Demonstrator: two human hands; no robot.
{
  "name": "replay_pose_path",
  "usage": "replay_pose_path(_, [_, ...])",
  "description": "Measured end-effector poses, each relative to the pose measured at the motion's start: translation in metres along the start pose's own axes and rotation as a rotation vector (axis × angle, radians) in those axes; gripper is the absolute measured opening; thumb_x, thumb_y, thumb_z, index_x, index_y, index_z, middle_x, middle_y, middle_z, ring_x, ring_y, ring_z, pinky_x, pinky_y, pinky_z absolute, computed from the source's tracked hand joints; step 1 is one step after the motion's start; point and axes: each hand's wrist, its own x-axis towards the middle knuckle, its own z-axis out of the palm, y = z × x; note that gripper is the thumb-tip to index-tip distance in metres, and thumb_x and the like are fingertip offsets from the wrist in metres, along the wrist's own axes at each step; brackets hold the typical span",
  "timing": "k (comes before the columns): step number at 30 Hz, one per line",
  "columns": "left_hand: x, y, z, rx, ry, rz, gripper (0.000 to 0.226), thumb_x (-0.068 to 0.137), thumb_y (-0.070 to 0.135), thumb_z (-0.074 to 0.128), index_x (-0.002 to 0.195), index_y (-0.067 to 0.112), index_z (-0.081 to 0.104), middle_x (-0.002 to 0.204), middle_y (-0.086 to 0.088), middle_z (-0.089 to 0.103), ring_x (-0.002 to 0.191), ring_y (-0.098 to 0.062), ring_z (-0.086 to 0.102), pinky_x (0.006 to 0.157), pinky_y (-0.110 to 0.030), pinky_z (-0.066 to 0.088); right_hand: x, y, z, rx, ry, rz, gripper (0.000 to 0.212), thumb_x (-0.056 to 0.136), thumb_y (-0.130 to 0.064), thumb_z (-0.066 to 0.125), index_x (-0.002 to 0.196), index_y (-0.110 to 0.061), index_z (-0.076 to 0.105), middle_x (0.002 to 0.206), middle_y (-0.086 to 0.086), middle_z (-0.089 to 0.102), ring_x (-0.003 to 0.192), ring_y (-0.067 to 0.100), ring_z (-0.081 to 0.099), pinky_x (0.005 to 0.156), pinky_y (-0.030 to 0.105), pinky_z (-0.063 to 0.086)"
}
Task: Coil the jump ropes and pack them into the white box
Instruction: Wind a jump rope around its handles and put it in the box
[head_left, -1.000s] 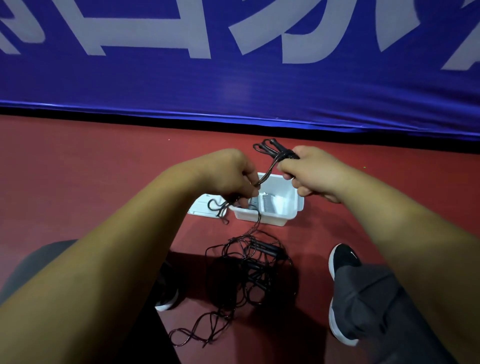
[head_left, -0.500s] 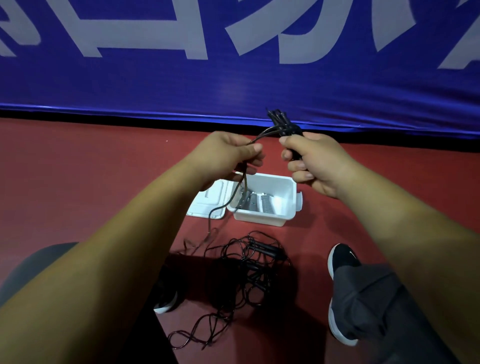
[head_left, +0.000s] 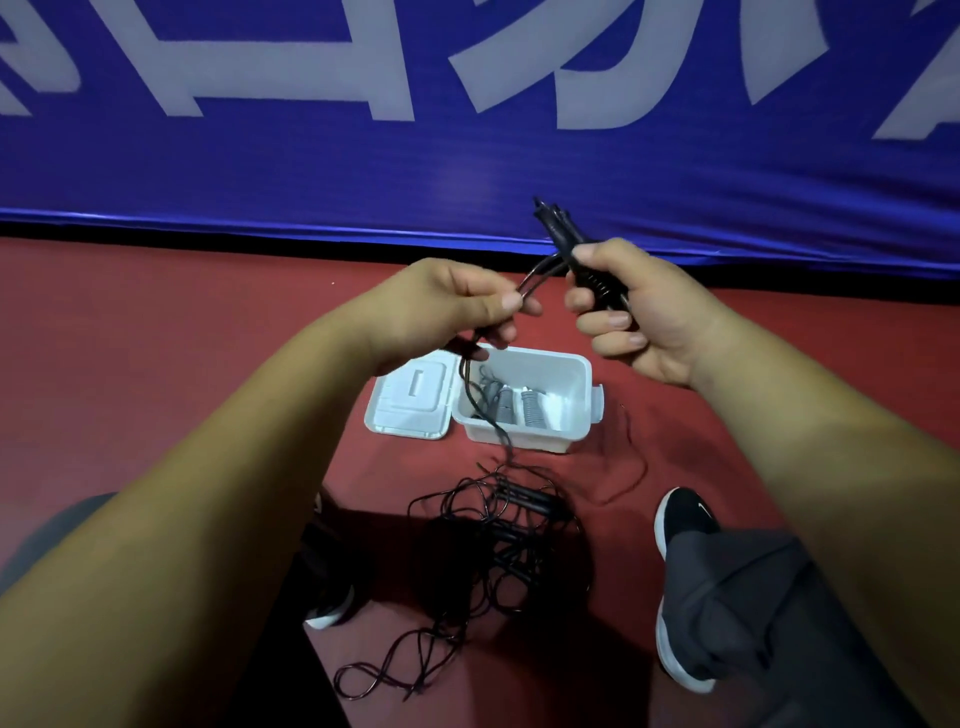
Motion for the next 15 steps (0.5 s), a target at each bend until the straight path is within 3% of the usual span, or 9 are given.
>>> replay_pose_path(2, [-0.001, -0.001, 0.0, 0.047, -0.003, -0.054, 0.017, 0.102, 0.021, 0.068, 0.114, 0.018, 0.08, 0.088, -0.002, 0.074, 0.084, -0.012, 0.069, 0.077, -0.03, 0.058, -0.001, -0.001, 0.0, 0.002, -0.043, 0.025, 0.027, 0.104, -0.045, 0.054, 0.093, -0.021, 0.05, 0.074, -0.003, 0.048, 0.05, 0.004, 0.02, 0.036, 0.017, 0.009])
replay_pose_path(5, [0.0, -0.004, 0.0, 0.163, -0.002, -0.105, 0.011, 0.095, 0.018, 0.077, 0.104, 0.017, 0.083, 0.083, -0.003, 0.078, 0.076, -0.011, 0.07, 0.081, -0.034, 0.061, -0.001, 0.004, 0.004, -0.048, -0.014, 0.033, 0.033, 0.104, -0.056, 0.057, 0.096, -0.024, 0.051, 0.072, -0.002, 0.049, 0.05, 0.005, 0.018, 0.036, 0.017, 0.011])
replay_pose_path(7, [0.001, -0.005, 0.0, 0.365, -0.031, -0.128, 0.008, 0.092, 0.026, 0.081, 0.095, 0.018, 0.083, 0.08, -0.002, 0.079, 0.071, -0.01, 0.069, 0.083, -0.037, 0.062, 0.0, 0.009, 0.007, -0.079, 0.003, 0.022, 0.027, 0.104, -0.049, 0.061, 0.098, -0.024, 0.051, 0.073, 0.001, 0.05, 0.05, 0.006, 0.019, 0.035, 0.017, 0.013])
replay_pose_path(9, [0.003, -0.009, 0.005, 0.491, -0.06, -0.157, 0.018, 0.094, 0.032, 0.079, 0.087, 0.015, 0.079, 0.075, -0.002, 0.077, 0.065, -0.011, 0.069, 0.076, -0.037, 0.062, -0.001, 0.012, 0.01, -0.095, 0.008, 0.023, 0.021, 0.105, -0.04, 0.06, 0.097, -0.024, 0.049, 0.074, 0.003, 0.05, 0.051, 0.007, 0.019, 0.035, 0.018, 0.013])
replay_pose_path(12, [0.005, -0.013, 0.017, 0.398, -0.037, -0.25, 0.032, 0.104, 0.031, 0.067, 0.093, 0.001, 0.07, 0.076, -0.012, 0.071, 0.058, -0.018, 0.069, 0.062, -0.035, 0.064, -0.002, 0.013, 0.014, -0.093, -0.005, 0.024, 0.017, 0.106, -0.034, 0.057, 0.098, -0.023, 0.047, 0.074, 0.003, 0.051, 0.051, 0.008, 0.019, 0.036, 0.018, 0.012])
replay_pose_path(15, [0.003, -0.011, 0.025, 0.202, -0.037, -0.312, 0.035, 0.109, 0.033, 0.055, 0.094, 0.002, 0.061, 0.077, -0.013, 0.063, 0.062, -0.027, 0.068, 0.055, -0.032, 0.06, 0.0, 0.011, 0.011, -0.061, -0.019, 0.015, 0.015, 0.108, -0.034, 0.055, 0.1, -0.022, 0.049, 0.075, 0.002, 0.053, 0.05, 0.006, 0.021, 0.035, 0.017, 0.012])
